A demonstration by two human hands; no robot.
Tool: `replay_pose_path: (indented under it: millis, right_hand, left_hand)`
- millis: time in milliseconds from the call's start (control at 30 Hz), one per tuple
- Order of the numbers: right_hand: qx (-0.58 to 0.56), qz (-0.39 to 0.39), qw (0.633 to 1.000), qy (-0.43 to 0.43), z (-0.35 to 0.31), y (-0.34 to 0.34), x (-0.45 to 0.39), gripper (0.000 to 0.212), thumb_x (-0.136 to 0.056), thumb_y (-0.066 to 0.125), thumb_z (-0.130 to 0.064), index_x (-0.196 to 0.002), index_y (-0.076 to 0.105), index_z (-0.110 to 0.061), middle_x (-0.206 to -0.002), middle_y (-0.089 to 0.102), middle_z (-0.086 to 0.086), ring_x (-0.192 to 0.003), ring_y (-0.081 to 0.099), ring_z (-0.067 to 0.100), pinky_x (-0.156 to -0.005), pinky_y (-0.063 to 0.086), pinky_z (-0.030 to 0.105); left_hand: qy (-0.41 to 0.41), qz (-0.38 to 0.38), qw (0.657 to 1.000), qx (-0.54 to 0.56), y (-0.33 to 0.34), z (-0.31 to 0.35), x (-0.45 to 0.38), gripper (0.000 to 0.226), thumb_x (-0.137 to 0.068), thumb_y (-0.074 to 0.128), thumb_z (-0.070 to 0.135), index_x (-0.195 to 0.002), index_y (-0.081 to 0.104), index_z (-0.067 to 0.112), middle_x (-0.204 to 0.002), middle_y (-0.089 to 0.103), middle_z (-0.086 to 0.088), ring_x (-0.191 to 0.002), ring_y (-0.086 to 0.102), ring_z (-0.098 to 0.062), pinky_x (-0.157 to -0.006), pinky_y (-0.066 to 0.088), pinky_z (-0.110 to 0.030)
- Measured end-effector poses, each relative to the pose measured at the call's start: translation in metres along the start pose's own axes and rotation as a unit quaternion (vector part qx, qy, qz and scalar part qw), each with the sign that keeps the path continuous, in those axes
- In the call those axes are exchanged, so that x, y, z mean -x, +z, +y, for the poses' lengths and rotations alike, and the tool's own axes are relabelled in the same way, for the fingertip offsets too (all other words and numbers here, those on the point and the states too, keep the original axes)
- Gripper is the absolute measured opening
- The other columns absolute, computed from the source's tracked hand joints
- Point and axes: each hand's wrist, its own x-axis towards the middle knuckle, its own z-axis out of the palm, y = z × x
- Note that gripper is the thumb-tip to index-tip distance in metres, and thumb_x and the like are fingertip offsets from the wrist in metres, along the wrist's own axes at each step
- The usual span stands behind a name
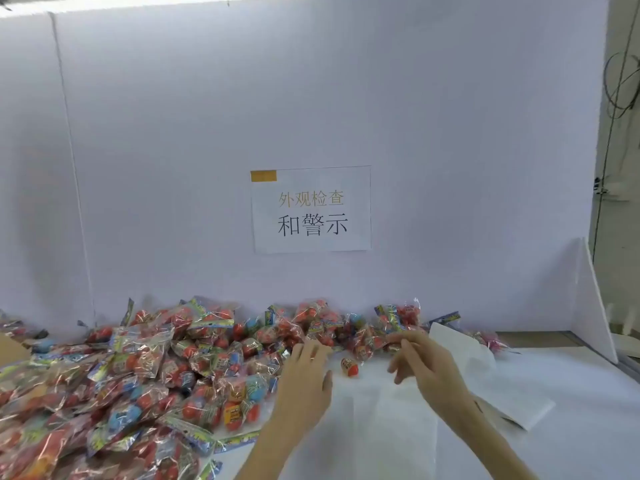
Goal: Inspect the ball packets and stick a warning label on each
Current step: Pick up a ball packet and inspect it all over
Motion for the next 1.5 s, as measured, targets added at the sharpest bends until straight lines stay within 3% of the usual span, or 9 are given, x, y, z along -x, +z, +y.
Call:
replay_pose_path:
  millis: [133,233,300,400,600,900,1100,1367,1500]
  right_hand:
    - [0.078,0.026,0.997,0.013,0.027,0.011,-0.013,0.034,-0.110,0.044,-0.007,-0.105,0.070,-0.029,-0.075,0.073,0.003,-0.063,0.069,0.021,-0.067,0.057,0.034]
    - [0.090,0.022,0.996,0.011,0.043,0.013,-0.009,0.035,-0.110,0.045,-0.008,-0.106,0.068,-0.034,-0.077,0.073,0.000,-0.064,0.068,0.018,-0.067,0.057,0.035]
    - [0.102,0.013,0.995,0.006,0.043,0.013,-0.007,0.034,-0.109,0.047,-0.008,-0.109,0.067,-0.034,-0.079,0.073,-0.004,-0.066,0.068,0.015,-0.068,0.057,0.035]
    - [0.120,0.005,0.993,-0.001,0.039,0.016,-0.004,0.034,-0.106,0.053,-0.008,-0.122,0.061,-0.037,-0.092,0.072,-0.015,-0.083,0.070,0.008,-0.073,0.055,0.022]
    - [0.060,-0.068,0.996,0.008,0.018,0.023,0.002,0.059,-0.095,0.063,-0.044,-0.151,0.046,-0.038,-0.130,0.066,-0.019,-0.122,0.061,-0.003,-0.097,0.055,0.023]
    - [0.004,-0.049,0.998,0.042,0.010,0.028,0.012,0.014,-0.100,0.067,-0.025,-0.113,0.071,-0.025,-0.102,0.077,-0.011,-0.096,0.073,0.010,-0.082,0.058,0.024]
    - [-0.022,-0.058,0.995,0.078,0.006,0.023,0.015,0.027,-0.103,0.062,-0.030,-0.131,0.062,-0.030,-0.114,0.073,0.001,-0.102,0.073,0.017,-0.090,0.062,0.039]
    - [-0.048,-0.008,0.997,0.054,0.002,0.022,0.018,0.013,-0.104,0.063,-0.021,-0.105,0.075,-0.021,-0.091,0.077,0.002,-0.087,0.076,0.025,-0.078,0.064,0.040]
    - [-0.027,-0.006,0.999,0.034,0.000,0.023,0.019,0.016,-0.101,0.067,-0.014,-0.102,0.079,-0.025,-0.094,0.079,-0.006,-0.088,0.076,0.015,-0.072,0.058,0.023]
  left_hand:
    - [-0.028,0.000,0.996,-0.087,0.032,-0.019,-0.016,0.050,-0.106,0.039,0.025,-0.155,0.032,0.018,-0.155,0.040,-0.002,-0.141,0.038,-0.024,-0.121,0.024,-0.035]
    - [0.001,0.008,0.992,-0.124,0.043,-0.024,-0.024,0.033,-0.099,0.064,0.020,-0.131,0.061,0.017,-0.125,0.066,0.001,-0.112,0.060,-0.019,-0.105,0.042,-0.033]
    - [0.023,0.088,0.995,-0.041,0.044,-0.024,-0.027,0.022,-0.087,0.082,0.014,-0.107,0.074,0.018,-0.097,0.074,0.006,-0.089,0.069,-0.016,-0.092,0.050,-0.035]
    - [-0.030,0.105,0.975,0.196,0.028,-0.010,-0.023,0.018,-0.109,0.052,0.024,-0.110,0.070,0.023,-0.089,0.068,0.013,-0.085,0.061,-0.008,-0.092,0.039,-0.030]
    - [-0.126,-0.034,0.823,0.553,-0.012,0.035,-0.006,0.036,-0.103,0.042,0.047,-0.126,0.066,0.032,-0.109,0.076,0.009,-0.106,0.068,-0.003,-0.093,0.049,-0.018]
    - [-0.127,0.024,0.818,0.561,-0.010,0.058,0.014,0.019,-0.108,0.046,0.036,-0.115,0.059,0.024,-0.096,0.073,0.005,-0.094,0.071,-0.012,-0.081,0.055,-0.019]
    - [-0.126,0.054,0.835,0.534,-0.010,0.054,0.021,0.017,-0.102,0.057,0.035,-0.110,0.068,0.025,-0.097,0.073,0.014,-0.093,0.071,-0.007,-0.078,0.057,-0.020]
    - [-0.128,0.031,0.802,0.582,-0.025,0.049,0.021,0.012,-0.093,0.068,0.038,-0.102,0.074,0.042,-0.105,0.075,0.017,-0.101,0.069,0.001,-0.083,0.051,-0.009]
    - [-0.137,0.085,0.811,0.562,-0.025,0.050,0.020,0.003,-0.089,0.073,0.040,-0.091,0.075,0.039,-0.092,0.076,0.010,-0.090,0.071,-0.005,-0.078,0.053,-0.013]
